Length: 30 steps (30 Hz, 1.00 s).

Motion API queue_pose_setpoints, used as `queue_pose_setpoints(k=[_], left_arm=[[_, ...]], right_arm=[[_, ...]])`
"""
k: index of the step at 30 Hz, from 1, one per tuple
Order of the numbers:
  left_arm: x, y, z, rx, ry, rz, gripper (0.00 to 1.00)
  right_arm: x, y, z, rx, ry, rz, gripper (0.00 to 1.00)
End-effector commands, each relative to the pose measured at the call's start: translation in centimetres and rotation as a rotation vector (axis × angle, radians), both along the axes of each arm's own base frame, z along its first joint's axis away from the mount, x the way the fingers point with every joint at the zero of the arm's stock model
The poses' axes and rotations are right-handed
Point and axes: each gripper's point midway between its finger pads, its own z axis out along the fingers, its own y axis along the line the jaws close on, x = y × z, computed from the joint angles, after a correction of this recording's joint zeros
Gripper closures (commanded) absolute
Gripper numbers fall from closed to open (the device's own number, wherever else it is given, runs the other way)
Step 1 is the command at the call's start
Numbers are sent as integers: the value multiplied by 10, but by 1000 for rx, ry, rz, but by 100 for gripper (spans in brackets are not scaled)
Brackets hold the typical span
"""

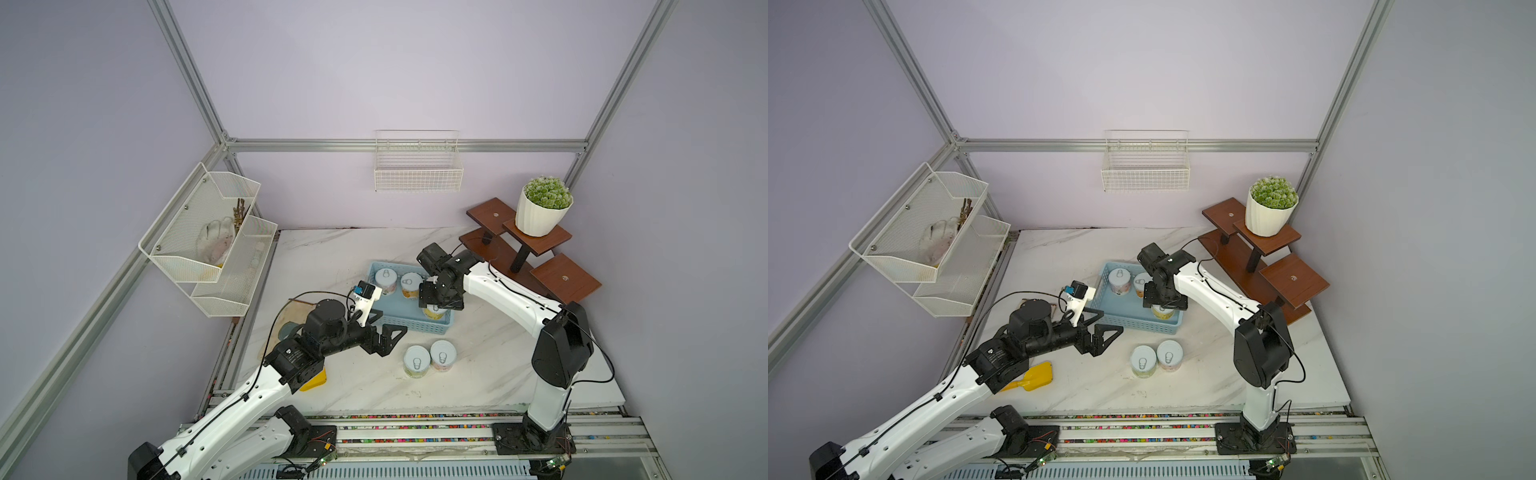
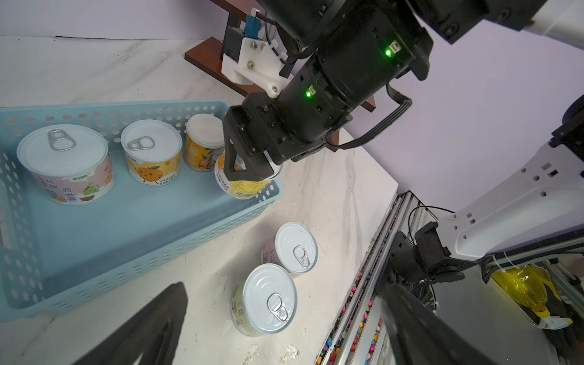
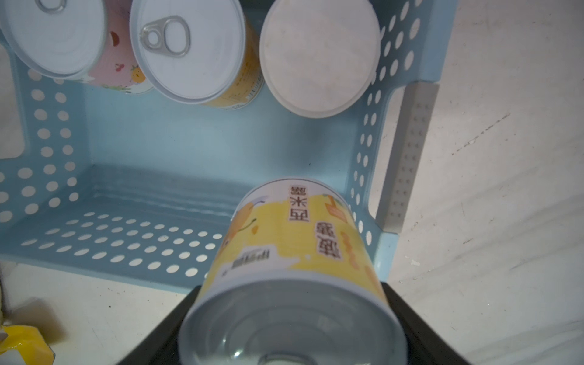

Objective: Put the canned food in the basket
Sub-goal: Place the canned food in the basket.

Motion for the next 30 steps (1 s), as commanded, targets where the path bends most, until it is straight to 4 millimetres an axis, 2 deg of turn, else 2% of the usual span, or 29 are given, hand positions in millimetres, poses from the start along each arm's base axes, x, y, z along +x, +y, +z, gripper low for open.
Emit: queue_pose_setpoints(k=[1, 13, 30], left_arm=[[-1, -3, 8, -27, -35, -31, 0], [1, 1, 6, -32, -29, 0, 0], [0, 4, 1, -19, -17, 8, 0]], right_arm=[[20, 9, 14, 24, -79, -39, 49], [29, 2, -18, -57, -37, -85, 49], [32, 0, -58, -42, 21, -122, 47]])
